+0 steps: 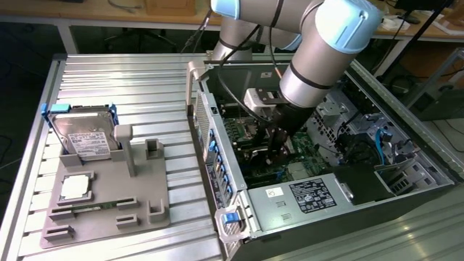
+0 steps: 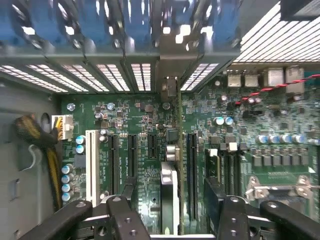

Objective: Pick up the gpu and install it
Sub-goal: 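Insert the gpu into the slot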

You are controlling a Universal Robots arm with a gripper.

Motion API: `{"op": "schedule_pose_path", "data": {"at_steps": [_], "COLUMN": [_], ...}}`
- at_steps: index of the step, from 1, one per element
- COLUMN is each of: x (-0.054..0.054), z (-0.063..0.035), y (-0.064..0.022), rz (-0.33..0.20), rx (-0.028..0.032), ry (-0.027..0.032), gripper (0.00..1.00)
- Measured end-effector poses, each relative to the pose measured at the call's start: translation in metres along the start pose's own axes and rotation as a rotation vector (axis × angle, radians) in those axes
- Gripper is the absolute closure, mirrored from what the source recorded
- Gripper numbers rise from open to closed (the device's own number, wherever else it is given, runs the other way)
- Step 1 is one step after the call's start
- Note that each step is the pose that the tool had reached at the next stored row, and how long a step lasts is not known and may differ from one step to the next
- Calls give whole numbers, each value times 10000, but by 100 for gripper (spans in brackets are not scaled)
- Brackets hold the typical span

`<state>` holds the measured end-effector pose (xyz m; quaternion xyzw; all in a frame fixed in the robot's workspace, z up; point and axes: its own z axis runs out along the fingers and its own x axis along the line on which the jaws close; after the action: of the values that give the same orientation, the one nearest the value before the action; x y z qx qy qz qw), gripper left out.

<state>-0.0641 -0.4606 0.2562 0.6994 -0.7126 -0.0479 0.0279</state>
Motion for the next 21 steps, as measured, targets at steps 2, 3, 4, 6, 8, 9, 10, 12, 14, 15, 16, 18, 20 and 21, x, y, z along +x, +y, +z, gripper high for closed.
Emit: {"op": "schedule_pose_path", "data": {"at_steps": [2,3,4,6,8,9,10,12,14,15,16,18,20,21], "x": [-3,-4,-5,-7,-8,-12,-13,-13,-14,-14,-14,-14,-14,-14], "z": [-91,-135,-179,-242,-261,-260,-260,-261,-261,-261,-261,-261,-261,-261], "y": [10,14,19,26,28,27,27,29,28,28,28,28,28,28], "rz": [0,0,-1,-1,-2,-3,-3,-1,-1,-1,-1,-1,-1,-1], "rx": [1,0,0,0,0,2,1,0,0,0,0,0,0,0], "ry": [-1,-1,-1,0,0,-4,-2,1,1,1,1,1,0,1], "gripper": [36,36,36,36,36,37,37,50,56,62,68,74,86,86]}}
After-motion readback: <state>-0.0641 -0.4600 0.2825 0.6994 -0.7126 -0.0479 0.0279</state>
